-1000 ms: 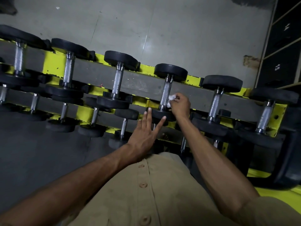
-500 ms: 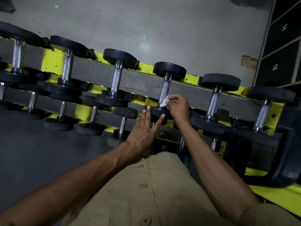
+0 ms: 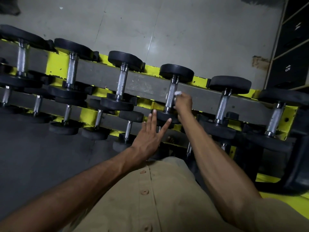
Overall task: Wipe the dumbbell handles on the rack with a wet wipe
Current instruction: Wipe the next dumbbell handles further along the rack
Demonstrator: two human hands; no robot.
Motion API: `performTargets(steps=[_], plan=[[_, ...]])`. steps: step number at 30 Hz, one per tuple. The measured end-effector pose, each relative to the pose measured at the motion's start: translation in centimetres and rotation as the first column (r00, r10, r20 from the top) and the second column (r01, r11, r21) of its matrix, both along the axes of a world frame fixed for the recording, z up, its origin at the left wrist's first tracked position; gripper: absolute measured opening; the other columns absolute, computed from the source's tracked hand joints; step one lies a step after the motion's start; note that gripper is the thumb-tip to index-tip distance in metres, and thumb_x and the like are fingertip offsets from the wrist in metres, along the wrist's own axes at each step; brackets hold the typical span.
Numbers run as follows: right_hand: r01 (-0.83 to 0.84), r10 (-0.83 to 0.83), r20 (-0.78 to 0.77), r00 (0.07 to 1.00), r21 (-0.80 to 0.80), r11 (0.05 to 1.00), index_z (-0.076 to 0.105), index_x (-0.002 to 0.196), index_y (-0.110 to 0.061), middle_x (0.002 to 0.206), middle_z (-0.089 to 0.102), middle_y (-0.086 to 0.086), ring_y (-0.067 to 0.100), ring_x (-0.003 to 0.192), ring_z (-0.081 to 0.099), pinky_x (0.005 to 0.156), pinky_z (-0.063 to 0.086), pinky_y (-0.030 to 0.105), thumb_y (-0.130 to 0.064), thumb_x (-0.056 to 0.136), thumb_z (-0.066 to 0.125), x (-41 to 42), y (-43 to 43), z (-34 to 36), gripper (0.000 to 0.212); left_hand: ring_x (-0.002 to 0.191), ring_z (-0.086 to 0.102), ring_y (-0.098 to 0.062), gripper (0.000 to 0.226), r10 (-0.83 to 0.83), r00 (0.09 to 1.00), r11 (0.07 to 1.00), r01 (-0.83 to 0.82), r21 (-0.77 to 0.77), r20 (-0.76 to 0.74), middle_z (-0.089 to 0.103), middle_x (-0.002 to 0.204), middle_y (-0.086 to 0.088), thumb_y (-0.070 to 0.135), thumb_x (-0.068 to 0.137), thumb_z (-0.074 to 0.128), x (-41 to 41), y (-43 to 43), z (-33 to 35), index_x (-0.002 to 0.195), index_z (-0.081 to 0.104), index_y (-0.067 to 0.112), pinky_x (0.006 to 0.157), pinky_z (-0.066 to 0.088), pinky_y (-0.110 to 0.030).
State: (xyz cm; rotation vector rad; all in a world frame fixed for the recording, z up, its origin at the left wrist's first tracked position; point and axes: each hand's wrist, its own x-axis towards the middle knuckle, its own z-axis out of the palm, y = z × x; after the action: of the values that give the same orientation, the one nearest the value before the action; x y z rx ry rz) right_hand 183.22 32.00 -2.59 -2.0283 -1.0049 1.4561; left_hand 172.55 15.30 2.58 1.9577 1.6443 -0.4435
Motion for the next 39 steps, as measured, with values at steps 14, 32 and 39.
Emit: performTargets(steps=[14,32,39], plan=[[-0.750,0.350,0.705,0.617,0.394,0.531,0.065,0.101,-0.018,0.096,0.057,0.002,0.022,0.094,0.051,0.061,0.045,0.036,-0.015,0.093,0.060,2.0,-2.0,1.7,0.011,0.153,-0.018,-0.057,0.111,-0.005,0.999,1.000,0.004,0.009,0.032,-0.044,0.150,-0.042,0.004,0.100,0.052,-0.3,-0.2,-0.1,0.153,-0.043,0.026,0.128,0.018,-0.059],[-0.908,0.554,0.726,-0.406,-0.390,-0.154,0.067,0.114,-0.016,0.114,0.067,0.005,0.029,0.098,0.068,0.077,0.057,0.043,-0.030,0.098,0.058,-1.9,3.6,6.6,0.023,0.153,-0.018,-0.057,0.109,-0.020,0.999,1.000,0.019,0.008,0.027,-0.041,0.152,-0.041,-0.010,0.093,0.045,-0.2,-0.1,1.3,0.157,-0.036,0.024,0.128,0.018,-0.058],[-0.767,0.440,0.657,-0.612,-0.628,-0.129,0.066,0.124,-0.015,0.121,0.069,0.006,0.029,0.109,0.068,0.076,0.049,0.039,-0.017,0.100,0.055,-5.8,4.8,9.1,0.026,0.153,-0.017,-0.056,0.103,-0.007,0.999,1.000,0.007,0.008,0.036,-0.039,0.154,-0.041,-0.007,0.096,0.042,-0.3,-0.1,1.3,0.159,-0.034,0.024,0.127,0.017,-0.060]])
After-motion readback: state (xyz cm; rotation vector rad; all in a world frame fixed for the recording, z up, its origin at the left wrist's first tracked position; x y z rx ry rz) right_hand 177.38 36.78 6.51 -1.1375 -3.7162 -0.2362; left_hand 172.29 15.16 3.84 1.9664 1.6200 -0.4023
